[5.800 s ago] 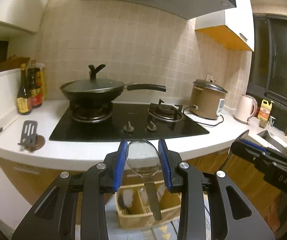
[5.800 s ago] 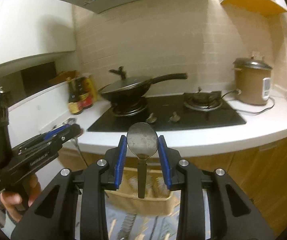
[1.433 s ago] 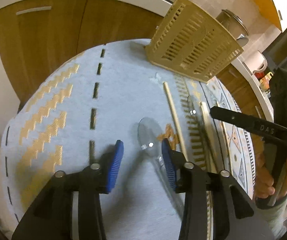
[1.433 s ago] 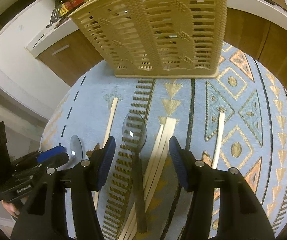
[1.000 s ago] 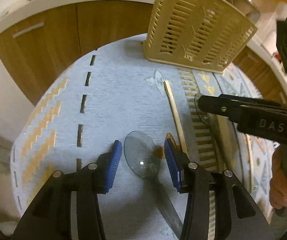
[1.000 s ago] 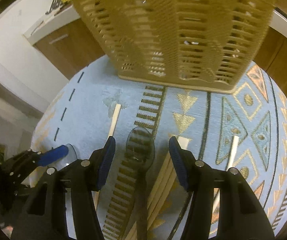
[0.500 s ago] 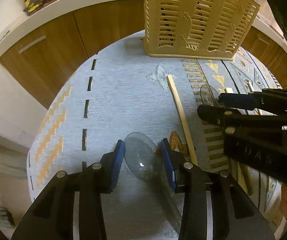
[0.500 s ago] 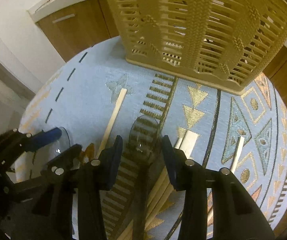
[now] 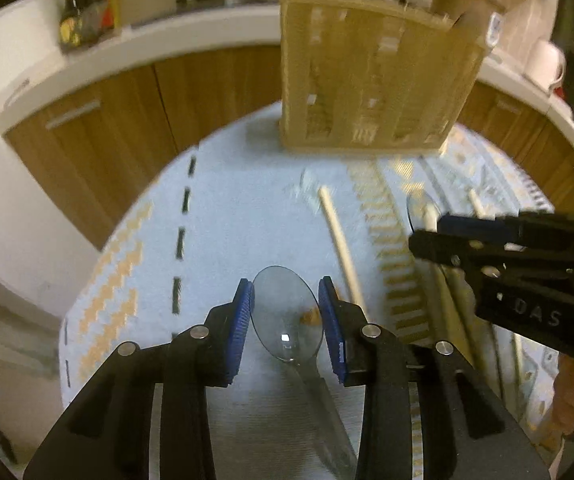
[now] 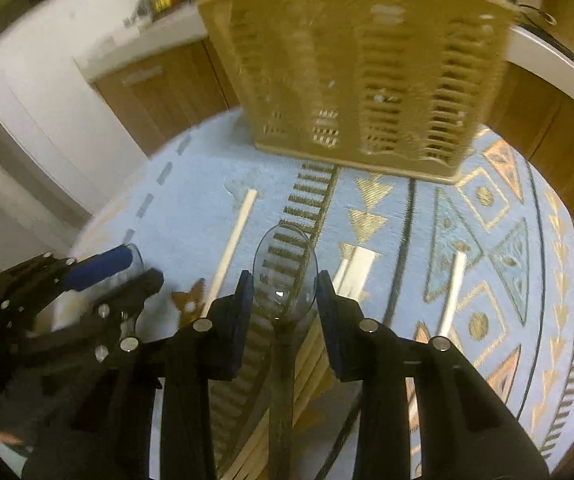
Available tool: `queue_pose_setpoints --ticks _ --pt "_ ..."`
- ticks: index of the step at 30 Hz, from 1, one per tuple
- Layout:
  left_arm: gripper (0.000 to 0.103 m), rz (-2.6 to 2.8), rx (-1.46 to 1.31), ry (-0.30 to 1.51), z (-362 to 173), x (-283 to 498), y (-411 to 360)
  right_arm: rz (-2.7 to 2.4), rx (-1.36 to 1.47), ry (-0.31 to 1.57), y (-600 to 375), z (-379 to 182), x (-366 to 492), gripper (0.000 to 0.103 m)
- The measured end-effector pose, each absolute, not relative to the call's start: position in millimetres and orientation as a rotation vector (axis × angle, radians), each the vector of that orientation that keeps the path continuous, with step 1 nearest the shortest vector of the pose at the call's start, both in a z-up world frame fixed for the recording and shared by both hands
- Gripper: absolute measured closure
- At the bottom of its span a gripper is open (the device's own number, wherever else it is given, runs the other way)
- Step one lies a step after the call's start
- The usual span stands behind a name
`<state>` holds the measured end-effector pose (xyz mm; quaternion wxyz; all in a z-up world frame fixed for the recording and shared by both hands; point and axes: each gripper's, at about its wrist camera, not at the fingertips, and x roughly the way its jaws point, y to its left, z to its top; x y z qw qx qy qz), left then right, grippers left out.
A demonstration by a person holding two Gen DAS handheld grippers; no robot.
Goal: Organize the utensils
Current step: 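Close the left tool on a clear spoon while the right tool grasps another clear spoon, then lift both spoons over the beige caddy and lower them in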
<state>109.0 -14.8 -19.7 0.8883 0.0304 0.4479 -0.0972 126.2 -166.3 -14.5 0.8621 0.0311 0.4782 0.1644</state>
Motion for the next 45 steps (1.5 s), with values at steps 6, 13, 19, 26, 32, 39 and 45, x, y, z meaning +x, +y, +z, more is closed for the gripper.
queue_pose_setpoints --ticks 6,13,19,26,32,39,45 --pt "0.072 -0.257 0.031 0.783 12.0 94.1 -19.7 0.362 0.133 0.81 -199.6 13.3 78.0 0.074" --pt "0.072 -0.346 0.007 0.661 32.4 77.9 -32.8 0.375 0.241 0.701 -227.8 26.9 51.3 0.074" --pt "0.072 -0.372 0.0 0.595 47.2 77.2 -34.4 0.381 0.244 0.622 -229.7 47.4 47.4 0.074" --pt "0.073 -0.372 -0.014 0.511 75.1 86.3 -30.0 0.378 0.225 0.502 -226.0 80.9 54.4 0.074" --pt "0.073 -0.363 -0.014 0.402 120.5 103.3 -29.4 0.372 0.206 0.413 -222.4 125.2 73.9 0.074" --pt "0.073 -0.357 -0.012 0.262 177.6 127.3 -42.4 0.339 0.168 0.313 -219.7 174.3 98.0 0.074" --pt "0.073 -0.353 -0.079 0.203 204.5 163.9 -47.5 0.297 0.197 0.264 -226.5 199.0 130.8 0.074"
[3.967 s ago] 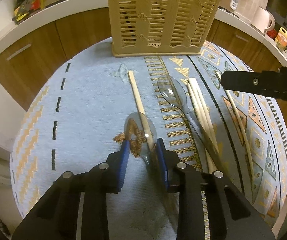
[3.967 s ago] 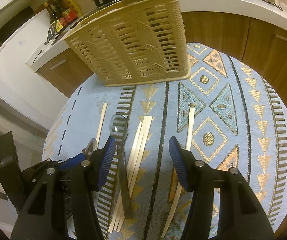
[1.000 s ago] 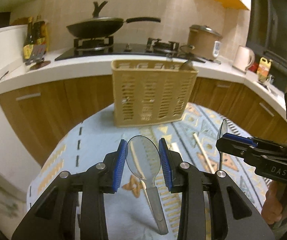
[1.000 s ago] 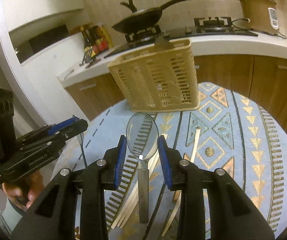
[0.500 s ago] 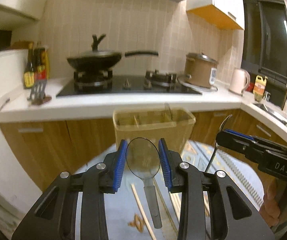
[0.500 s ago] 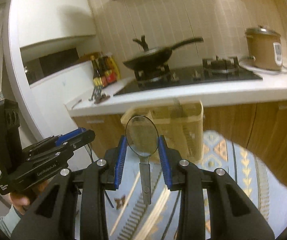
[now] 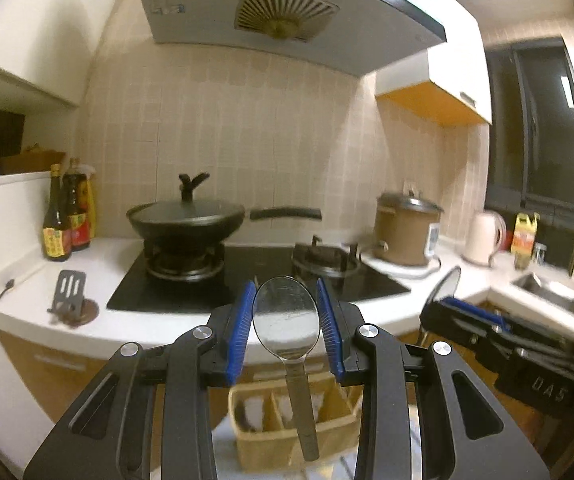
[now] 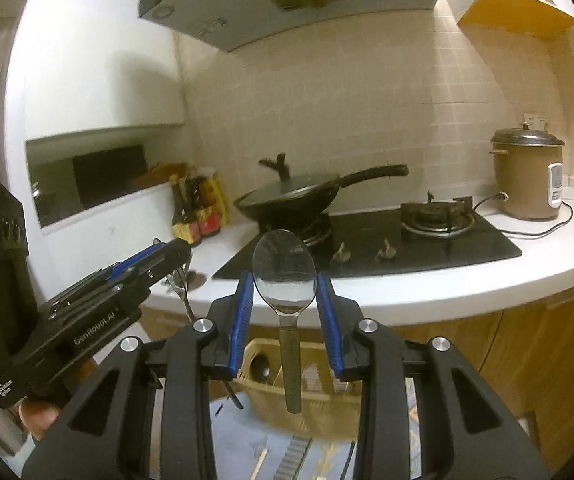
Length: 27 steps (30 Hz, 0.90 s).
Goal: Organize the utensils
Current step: 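Lift both spoons over the beige caddy and lower them in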
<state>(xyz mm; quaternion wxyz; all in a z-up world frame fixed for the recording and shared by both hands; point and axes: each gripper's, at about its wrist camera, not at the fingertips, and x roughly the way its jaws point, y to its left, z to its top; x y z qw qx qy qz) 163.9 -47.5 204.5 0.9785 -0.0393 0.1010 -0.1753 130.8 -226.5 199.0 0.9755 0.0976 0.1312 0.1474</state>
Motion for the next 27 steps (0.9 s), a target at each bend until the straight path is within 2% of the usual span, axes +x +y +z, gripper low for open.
queue_pose_setpoints --ticks 7,14,27 --pt "0.073 -0.346 -0.129 0.193 191.7 206.6 -53.3 0.237 0.19 0.259 -230.9 180.3 167.2 0.074" --pt "0.073 -0.339 -0.128 0.227 155.3 235.8 -61.9 0.204 0.194 0.293 -238.6 147.8 194.1 0.074" --pt "0.072 -0.356 -0.108 0.332 123.0 246.5 -63.6 0.234 0.173 0.377 -229.6 118.1 205.6 0.074"
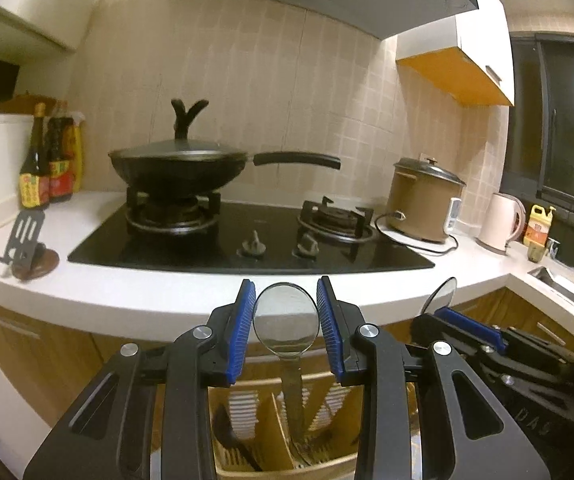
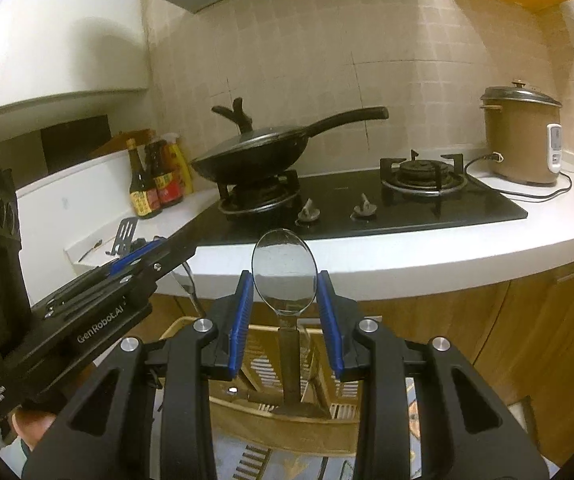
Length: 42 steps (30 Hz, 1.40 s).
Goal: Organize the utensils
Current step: 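Lift both spoons over the beige caddy and lower them in, then open both tools to drop the spoons into the caddy, then lower both tools to the chopsticks and close each on a chopstick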
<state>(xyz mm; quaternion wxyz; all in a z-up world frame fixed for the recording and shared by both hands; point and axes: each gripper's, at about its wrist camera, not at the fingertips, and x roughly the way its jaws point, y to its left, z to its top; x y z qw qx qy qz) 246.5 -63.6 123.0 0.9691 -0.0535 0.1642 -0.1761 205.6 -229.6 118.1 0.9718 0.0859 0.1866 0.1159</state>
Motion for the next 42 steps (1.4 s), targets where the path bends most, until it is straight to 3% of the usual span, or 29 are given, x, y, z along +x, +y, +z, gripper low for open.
queue_pose_setpoints --ticks 2,5,12,13,16,23,33,42 --pt "0.072 -0.36 -0.113 0.349 122.0 247.1 -61.8 0.247 0.168 0.401 -226.8 116.0 205.0 0.074" --pt "0.062 -0.358 -0.132 0.366 121.9 244.1 -54.4 0.268 0.172 0.434 -225.1 115.3 201.9 0.073" --pt "0.062 -0.366 -0.18 0.377 132.4 220.7 -31.6 0.295 0.206 0.47 -227.4 122.0 186.0 0.073" --pt "0.062 -0.368 -0.181 0.375 134.5 216.5 -29.5 0.29 0.199 0.472 -226.5 123.6 182.0 0.072" --pt "0.06 -0.373 -0.175 0.366 142.0 200.9 -21.6 0.275 0.179 0.479 -223.1 127.7 172.3 0.054" --pt "0.06 -0.357 -0.143 0.389 156.0 163.8 -6.3 0.23 0.16 0.487 -219.6 143.3 139.6 0.054" --pt "0.056 -0.38 -0.054 0.618 156.0 119.1 -8.0 0.193 0.156 0.572 -222.7 166.5 89.2 0.054" --pt "0.056 -0.419 -0.038 0.7 135.2 104.6 -11.9 0.169 0.133 0.689 -221.8 137.4 73.9 0.054"
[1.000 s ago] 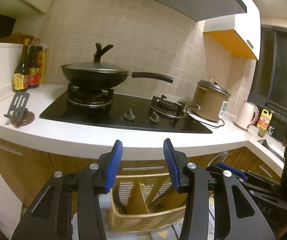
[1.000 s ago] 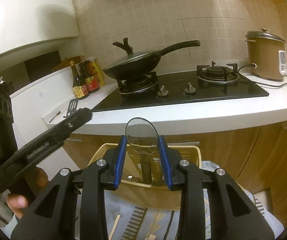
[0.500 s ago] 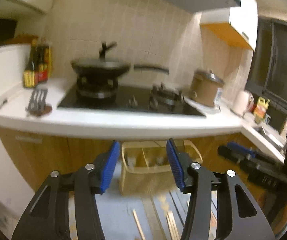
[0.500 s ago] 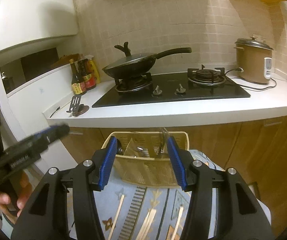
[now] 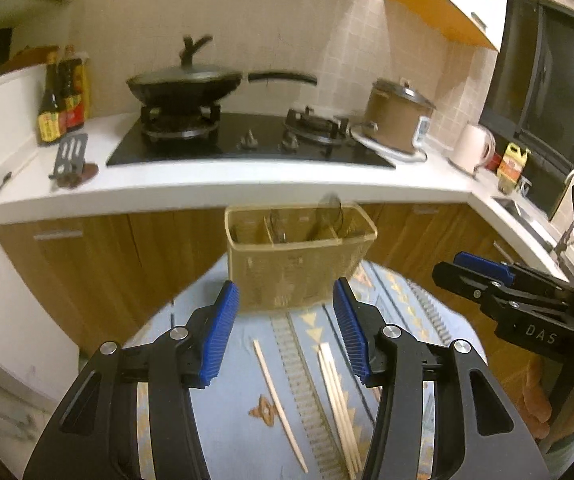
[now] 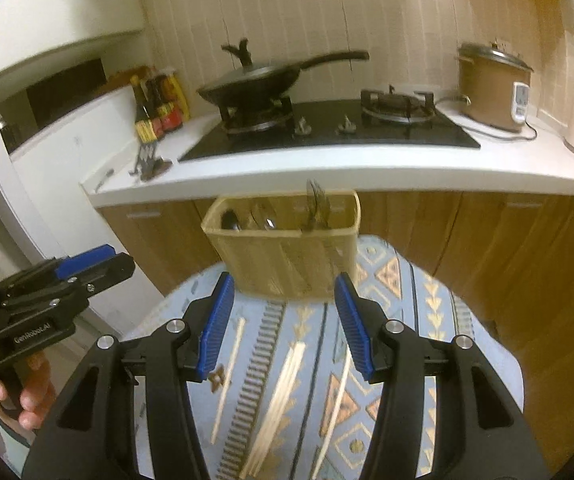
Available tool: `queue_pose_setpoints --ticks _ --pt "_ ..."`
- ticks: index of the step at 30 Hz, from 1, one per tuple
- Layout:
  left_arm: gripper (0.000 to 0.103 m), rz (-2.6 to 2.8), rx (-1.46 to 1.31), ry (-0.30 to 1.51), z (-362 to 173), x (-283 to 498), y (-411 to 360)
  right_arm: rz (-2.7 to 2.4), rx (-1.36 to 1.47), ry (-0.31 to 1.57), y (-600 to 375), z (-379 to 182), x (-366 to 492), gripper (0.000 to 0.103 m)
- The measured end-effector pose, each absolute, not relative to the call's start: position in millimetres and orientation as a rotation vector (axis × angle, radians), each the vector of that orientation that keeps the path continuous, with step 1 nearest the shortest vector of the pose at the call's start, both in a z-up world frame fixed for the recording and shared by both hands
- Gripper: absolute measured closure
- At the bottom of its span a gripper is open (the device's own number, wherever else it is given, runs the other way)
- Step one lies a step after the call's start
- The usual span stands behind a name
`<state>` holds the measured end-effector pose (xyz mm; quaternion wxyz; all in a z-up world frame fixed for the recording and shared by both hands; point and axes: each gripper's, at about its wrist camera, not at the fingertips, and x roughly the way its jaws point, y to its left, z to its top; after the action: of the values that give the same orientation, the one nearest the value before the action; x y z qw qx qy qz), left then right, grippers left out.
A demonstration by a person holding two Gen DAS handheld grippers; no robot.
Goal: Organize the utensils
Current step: 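Lower both tools to the chopsticks and close each on a chopstick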
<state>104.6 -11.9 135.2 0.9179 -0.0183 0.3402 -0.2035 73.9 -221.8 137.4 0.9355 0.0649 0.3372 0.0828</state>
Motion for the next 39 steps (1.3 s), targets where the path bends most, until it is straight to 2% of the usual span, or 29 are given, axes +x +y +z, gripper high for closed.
queue_pose_setpoints --ticks 6,9,14,21,25,30,39 --pt "0.056 -0.427 -0.028 0.834 88.8 117.3 -14.1 0.198 0.214 0.845 -234.3 90.6 87.4 0.055" --pt "0.056 -0.427 -0.036 0.906 62.6 127.5 -14.0 0.197 0.316 0.966 -249.5 56.5 100.9 0.062" --pt "0.057 -0.408 -0.055 1.016 18.2 145.6 -12.8 0.124 0.353 1.076 -267.8 13.7 114.8 0.065" --pt "0.067 -0.357 -0.099 1.134 -29.6 180.9 -8.5 0.054 0.386 1.077 -287.0 -9.9 132.6 0.065" --pt "0.067 -0.351 -0.134 1.145 -38.0 194.8 -6.3 0.062 0.391 1.058 -285.1 -9.6 141.6 0.066" --pt "0.067 -0.365 -0.159 1.151 -38.3 207.1 -7.5 0.078 0.351 1.079 -273.6 -19.8 158.4 0.077" --pt "0.067 -0.362 -0.143 1.182 -45.6 223.7 -21.3 0.057 0.323 1.13 -271.7 -42.4 173.2 0.077"
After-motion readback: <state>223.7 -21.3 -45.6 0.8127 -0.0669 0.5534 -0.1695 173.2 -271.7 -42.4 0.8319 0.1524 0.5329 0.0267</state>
